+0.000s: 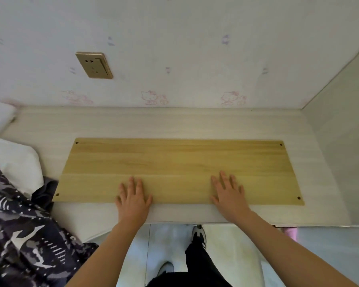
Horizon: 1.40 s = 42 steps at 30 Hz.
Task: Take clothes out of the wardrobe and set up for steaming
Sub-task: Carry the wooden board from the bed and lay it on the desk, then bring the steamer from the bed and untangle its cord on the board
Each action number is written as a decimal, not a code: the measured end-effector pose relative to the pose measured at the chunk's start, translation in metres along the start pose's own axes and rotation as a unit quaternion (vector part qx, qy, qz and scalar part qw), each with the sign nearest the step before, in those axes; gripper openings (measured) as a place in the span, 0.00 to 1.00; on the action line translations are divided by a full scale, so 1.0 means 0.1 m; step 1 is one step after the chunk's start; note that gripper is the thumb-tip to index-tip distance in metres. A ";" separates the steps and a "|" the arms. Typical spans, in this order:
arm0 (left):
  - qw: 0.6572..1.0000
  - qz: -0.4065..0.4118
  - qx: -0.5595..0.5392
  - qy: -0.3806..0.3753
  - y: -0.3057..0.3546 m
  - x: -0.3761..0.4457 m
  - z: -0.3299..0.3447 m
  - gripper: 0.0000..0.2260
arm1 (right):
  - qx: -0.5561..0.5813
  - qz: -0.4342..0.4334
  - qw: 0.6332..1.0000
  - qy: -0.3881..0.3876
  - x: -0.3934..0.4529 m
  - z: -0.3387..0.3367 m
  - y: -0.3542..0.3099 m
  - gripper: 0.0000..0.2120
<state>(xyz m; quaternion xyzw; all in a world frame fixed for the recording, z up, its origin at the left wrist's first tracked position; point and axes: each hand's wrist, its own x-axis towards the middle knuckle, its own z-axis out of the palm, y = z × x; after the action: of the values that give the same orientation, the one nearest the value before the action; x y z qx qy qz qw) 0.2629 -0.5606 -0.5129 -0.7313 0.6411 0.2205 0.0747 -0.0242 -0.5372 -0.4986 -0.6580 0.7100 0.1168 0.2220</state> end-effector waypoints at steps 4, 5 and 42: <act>0.995 0.091 0.045 0.008 -0.12 -0.23 0.04 0.27 | 0.015 0.026 0.999 0.018 -0.31 0.15 -0.18 0.28; 0.992 0.115 0.056 0.013 -0.16 -0.29 0.05 0.26 | 0.026 0.036 0.999 0.017 -0.40 0.19 -0.24 0.28; 0.672 0.735 0.054 -0.072 1.19 -4.35 1.63 0.14 | 0.213 0.474 0.834 0.188 -5.55 2.28 0.03 0.17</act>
<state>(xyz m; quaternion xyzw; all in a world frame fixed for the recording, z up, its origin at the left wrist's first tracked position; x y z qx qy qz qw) 0.0757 -0.1232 -0.4563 -0.0005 0.9748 0.2216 -0.0263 0.0290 0.0574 -0.4385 -0.1868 0.9702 -0.0723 0.1366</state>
